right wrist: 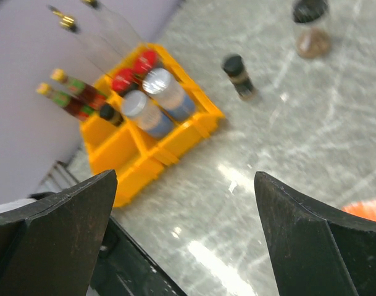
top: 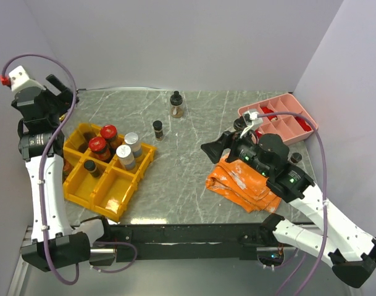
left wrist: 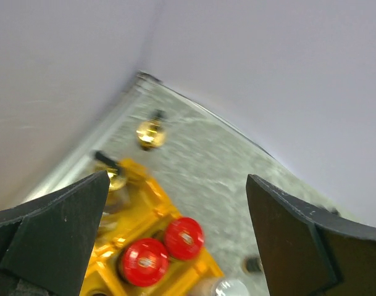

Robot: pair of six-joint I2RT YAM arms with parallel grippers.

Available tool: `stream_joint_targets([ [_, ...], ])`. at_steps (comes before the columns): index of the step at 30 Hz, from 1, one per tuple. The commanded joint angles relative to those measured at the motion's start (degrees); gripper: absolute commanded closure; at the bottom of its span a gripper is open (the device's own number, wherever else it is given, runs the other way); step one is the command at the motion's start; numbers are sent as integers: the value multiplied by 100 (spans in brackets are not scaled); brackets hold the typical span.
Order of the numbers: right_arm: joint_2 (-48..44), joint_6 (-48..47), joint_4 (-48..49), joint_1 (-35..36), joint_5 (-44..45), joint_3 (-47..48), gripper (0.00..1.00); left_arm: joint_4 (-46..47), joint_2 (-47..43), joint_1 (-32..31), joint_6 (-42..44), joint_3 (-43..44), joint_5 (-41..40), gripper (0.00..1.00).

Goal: Organize the condiment bottles
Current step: Pick up the bottle from the center of the board.

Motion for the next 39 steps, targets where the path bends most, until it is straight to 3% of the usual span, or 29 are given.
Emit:
stream_joint_targets([
  [1,19,-165,-209,-24,340,4,0,-50,72,-453,144,276,1014,1],
  [9,-227,-280,-446,-24,806,-251,0,-550,1247,-2833,337,1277,-31,9],
  [15,-508,-332,-306,-24,621,-488,0,-1033,2328,-3573,399,1559,-77,14],
  [19,-657,-359,-183,-24,586,-646,0,-1315,3085,-3908,443,1691,-138,16],
  [24,-719,-394,-50,-24,577,-735,0,-1499,4051,-4242,434,1823,-586,25],
  [32,-763,-420,90,-24,551,-831,0,-1394,4800,-4243,434,1981,-577,30],
  [39,-763,-464,178,-24,560,-866,0,-1359,5213,-4243,487,2165,-894,29],
])
